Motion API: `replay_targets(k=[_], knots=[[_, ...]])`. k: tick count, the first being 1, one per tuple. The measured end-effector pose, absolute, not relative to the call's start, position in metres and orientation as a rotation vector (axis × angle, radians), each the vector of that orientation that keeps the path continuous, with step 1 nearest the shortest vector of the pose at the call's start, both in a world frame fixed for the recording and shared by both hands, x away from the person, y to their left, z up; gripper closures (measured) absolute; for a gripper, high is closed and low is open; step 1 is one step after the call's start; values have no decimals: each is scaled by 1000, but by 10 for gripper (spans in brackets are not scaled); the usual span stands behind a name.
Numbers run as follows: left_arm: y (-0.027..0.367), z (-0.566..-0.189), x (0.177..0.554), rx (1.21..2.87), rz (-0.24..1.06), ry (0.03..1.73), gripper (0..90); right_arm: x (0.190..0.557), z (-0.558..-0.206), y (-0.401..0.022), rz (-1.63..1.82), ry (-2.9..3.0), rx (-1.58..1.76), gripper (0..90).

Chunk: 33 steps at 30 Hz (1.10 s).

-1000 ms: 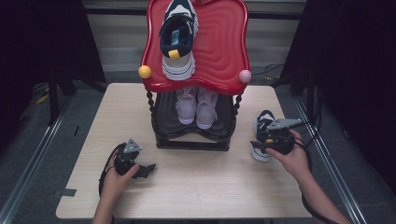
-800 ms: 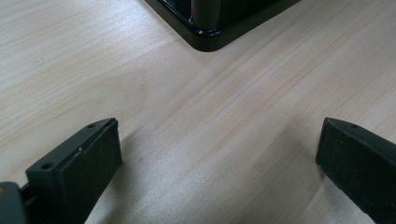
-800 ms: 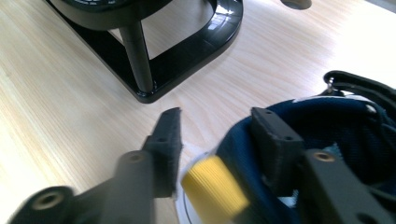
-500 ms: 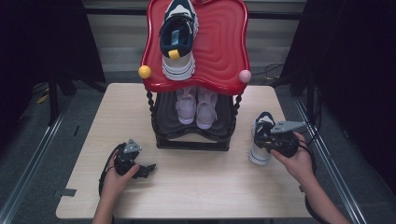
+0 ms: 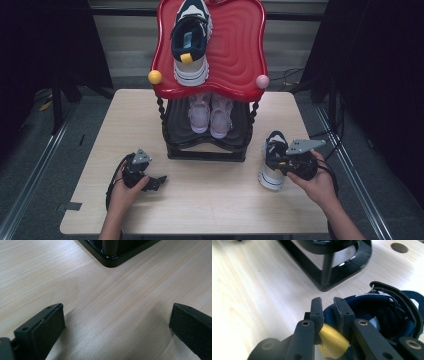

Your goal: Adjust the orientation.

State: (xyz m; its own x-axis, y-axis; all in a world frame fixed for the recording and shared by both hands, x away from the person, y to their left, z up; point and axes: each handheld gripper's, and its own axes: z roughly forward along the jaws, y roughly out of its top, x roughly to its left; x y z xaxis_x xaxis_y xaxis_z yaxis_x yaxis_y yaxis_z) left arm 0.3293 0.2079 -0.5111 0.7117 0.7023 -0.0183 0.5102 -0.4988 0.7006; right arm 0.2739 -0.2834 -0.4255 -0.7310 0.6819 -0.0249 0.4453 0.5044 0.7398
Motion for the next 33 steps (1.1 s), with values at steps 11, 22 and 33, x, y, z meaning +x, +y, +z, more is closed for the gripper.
replay_targets(k=[11,22,33], knots=[[208,-511,329,2209,352,920,0,264,-425,-277,1117,2487,932,769],[208,-511,329,2210,352,920,0,274,-422,-279,1056,2552,997,525],[208,-511,329,2210,352,920,0,283,-409,-273,927,2734,971,512]])
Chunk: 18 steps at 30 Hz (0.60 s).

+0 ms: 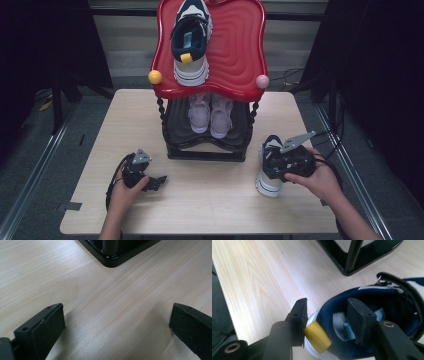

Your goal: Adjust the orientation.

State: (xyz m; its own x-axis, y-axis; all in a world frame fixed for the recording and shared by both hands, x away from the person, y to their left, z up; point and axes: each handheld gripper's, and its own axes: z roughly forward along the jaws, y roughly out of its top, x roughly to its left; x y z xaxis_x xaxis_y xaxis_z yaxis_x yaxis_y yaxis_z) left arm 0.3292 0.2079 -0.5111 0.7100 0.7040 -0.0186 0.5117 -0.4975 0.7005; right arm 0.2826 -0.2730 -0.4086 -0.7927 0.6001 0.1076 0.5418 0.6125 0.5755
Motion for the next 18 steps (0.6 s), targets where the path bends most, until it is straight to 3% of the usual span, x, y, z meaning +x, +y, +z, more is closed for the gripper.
replay_targets(k=[18], knots=[[208,-511,329,2210,351,919,0,295,-410,-256,633,2916,884,528]])
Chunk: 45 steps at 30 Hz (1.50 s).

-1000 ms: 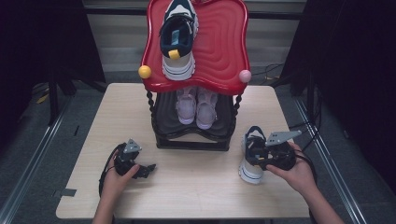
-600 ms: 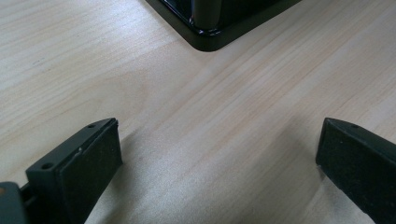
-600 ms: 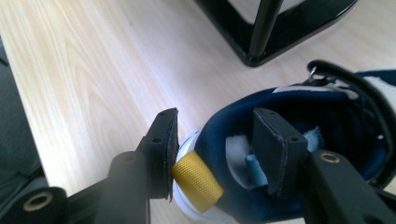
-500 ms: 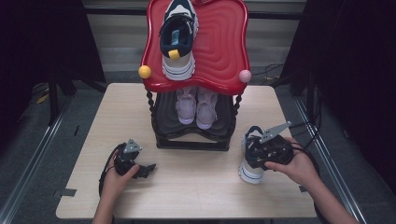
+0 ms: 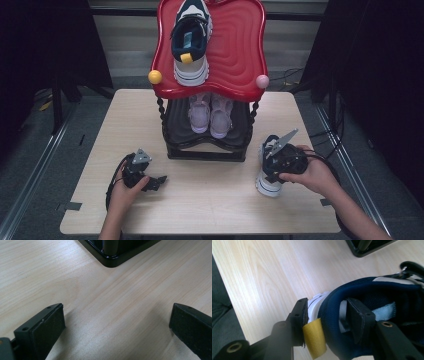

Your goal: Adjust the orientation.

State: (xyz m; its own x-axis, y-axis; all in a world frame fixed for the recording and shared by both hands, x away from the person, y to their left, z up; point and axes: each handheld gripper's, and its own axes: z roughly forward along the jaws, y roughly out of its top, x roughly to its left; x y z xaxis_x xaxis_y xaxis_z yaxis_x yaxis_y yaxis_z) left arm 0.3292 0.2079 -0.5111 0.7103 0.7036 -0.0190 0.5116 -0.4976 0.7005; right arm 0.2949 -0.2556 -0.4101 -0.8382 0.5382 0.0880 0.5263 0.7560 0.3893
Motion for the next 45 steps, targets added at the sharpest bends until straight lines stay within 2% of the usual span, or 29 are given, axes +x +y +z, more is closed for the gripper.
replay_targets(k=[24,45], knots=[[208,-511,329,2211,351,919,0,307,-421,-234,208,3118,683,550],[208,-511,329,2211,351,919,0,314,-426,-226,134,3196,688,628]])
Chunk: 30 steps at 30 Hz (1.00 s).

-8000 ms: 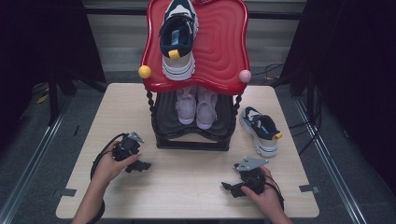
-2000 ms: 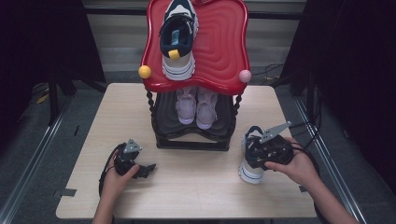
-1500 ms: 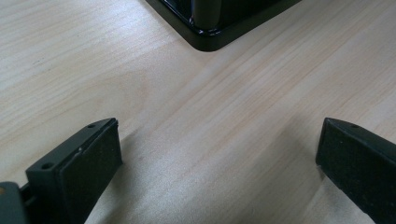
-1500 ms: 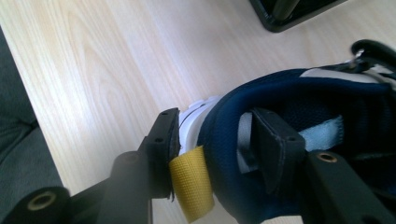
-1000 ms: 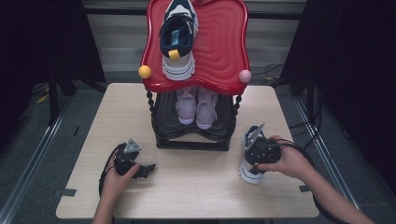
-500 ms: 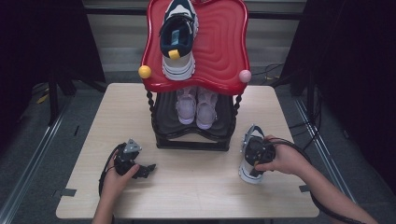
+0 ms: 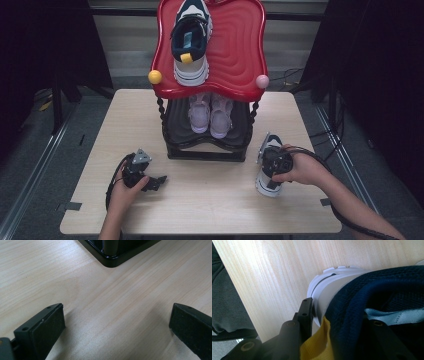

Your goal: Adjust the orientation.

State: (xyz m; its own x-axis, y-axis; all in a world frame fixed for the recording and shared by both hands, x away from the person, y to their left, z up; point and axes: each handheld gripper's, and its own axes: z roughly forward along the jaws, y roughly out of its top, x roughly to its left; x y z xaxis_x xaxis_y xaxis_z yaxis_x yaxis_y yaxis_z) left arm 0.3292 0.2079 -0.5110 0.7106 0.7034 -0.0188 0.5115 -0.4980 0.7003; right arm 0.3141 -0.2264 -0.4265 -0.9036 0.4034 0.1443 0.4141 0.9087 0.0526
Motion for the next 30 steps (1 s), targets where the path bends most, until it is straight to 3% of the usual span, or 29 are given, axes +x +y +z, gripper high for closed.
replay_targets(k=[10,30], knots=[[208,-511,329,2210,351,919,0,313,-423,-225,-99,-2945,-638,693],[208,-511,329,2210,351,919,0,311,-413,-226,-106,-2985,-575,695]])
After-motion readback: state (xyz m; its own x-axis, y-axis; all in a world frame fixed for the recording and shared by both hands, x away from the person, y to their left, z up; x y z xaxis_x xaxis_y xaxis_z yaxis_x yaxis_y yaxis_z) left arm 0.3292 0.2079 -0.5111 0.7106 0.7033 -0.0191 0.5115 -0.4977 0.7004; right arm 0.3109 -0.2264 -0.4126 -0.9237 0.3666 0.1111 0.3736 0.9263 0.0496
